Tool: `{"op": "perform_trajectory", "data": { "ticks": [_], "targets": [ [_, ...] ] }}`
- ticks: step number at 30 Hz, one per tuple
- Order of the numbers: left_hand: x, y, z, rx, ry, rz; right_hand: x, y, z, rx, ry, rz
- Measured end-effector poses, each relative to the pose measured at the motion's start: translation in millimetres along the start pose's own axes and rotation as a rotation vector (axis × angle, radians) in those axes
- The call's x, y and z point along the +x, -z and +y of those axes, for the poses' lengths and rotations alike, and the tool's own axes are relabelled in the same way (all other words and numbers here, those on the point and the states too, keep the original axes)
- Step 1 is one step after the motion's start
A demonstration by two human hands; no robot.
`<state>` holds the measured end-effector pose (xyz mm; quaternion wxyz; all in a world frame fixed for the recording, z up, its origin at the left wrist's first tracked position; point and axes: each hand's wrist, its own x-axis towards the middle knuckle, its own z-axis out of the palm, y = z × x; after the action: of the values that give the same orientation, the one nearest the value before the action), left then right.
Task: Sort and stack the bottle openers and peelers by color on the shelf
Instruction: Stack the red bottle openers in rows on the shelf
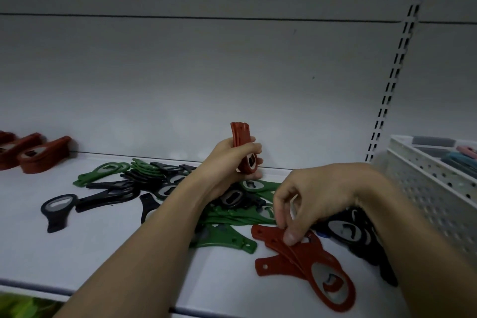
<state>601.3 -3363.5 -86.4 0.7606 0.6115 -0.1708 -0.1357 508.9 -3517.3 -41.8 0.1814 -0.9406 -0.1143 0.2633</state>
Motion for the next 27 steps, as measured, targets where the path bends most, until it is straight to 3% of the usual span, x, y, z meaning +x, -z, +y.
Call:
{"op": "perform_trajectory", "data": {
  "ticks": [5, 10, 18, 22, 27],
  "targets": [
    [0.5, 0.6, -0.6, -0.07, 0.009, -0.043, 3.4, -0.5, 1.3, 0.043, 0.046, -0.012],
    [-3.1, -1.1, 0.4, -0.004, -0.024, -0.082, 7.0, 4.7, 19.4, 0.34, 0.195, 0.063],
    [-8.3, -3.0, 4.3, 0.026, -0.03, -0.05, 12.9, 12.0, 34.3, 0.925, 0.276, 0.587],
    [-8.5, -3.0, 6.4, -0.034, 0.034, -0.101, 15.7, 13.4, 36.2, 1.047, 0.257, 0.8],
    [-6.9, -2.8, 4.8, -0.007, 0.012, -0.135, 21.9, 13.1, 32.9, 1.083, 0.272, 0.912]
  ]
}}
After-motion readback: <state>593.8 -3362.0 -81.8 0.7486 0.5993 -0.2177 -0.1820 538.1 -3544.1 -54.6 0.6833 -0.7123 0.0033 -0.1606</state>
